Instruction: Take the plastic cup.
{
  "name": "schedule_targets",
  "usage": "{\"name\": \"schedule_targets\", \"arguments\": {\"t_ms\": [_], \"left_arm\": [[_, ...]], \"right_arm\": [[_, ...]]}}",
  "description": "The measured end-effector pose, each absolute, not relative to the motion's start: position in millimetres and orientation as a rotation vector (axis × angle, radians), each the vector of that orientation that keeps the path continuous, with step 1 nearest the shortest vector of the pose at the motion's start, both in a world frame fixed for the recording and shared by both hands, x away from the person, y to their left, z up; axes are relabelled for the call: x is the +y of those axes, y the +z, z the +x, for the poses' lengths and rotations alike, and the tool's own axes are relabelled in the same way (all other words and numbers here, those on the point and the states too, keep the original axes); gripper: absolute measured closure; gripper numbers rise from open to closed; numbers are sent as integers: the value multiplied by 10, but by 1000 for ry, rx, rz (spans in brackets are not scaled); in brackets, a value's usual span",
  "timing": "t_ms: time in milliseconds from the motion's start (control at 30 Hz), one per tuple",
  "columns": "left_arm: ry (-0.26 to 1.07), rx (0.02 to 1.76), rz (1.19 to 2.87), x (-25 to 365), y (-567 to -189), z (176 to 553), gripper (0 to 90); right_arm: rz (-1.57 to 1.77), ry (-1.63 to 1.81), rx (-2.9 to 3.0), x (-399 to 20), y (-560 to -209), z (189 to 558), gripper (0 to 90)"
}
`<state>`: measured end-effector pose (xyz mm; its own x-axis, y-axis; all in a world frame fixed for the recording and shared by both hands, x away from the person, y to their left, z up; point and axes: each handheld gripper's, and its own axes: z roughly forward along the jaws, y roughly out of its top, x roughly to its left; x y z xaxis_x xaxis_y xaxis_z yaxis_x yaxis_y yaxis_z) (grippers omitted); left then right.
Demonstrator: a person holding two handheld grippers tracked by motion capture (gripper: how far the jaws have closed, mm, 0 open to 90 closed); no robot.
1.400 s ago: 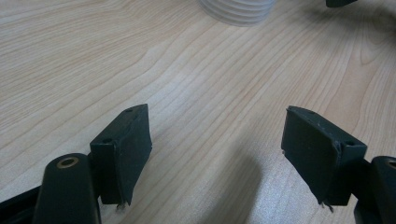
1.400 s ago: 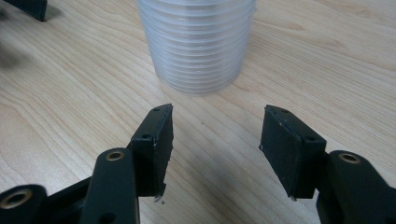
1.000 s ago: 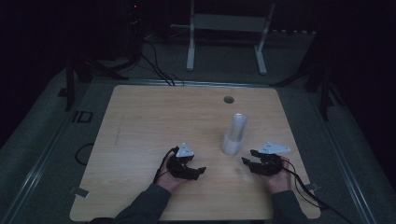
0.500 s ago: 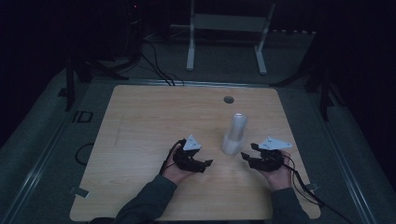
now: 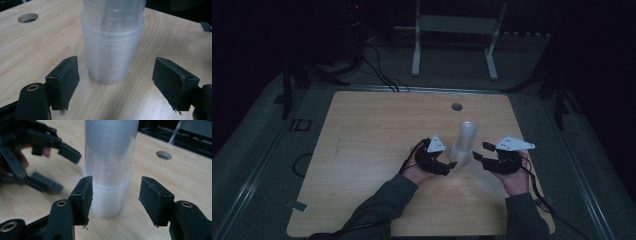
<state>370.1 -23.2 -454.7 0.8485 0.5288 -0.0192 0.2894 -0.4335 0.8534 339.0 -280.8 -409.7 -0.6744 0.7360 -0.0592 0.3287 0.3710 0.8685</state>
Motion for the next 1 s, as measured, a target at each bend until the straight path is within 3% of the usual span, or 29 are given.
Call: {"name": "schedule_targets", "arguments": {"t_ms": [300, 433, 600, 1000], "left_arm": [[313, 591, 2030, -344, -4571, 3765, 205], [315, 596, 2012, -358, -4588, 3769, 194], [321, 598, 2002, -369, -4585, 3783, 190], [317, 588, 1974, -385, -4580, 3794, 201]], "right_arm": [[902, 1312, 2159, -2783, -3906, 3440, 382], [909, 1330, 2143, -2761, -3834, 3474, 288], [892, 1358, 2143, -2707, -3759, 3525, 236], [870, 1377, 2150, -2481, -3727, 3763, 205]]}}
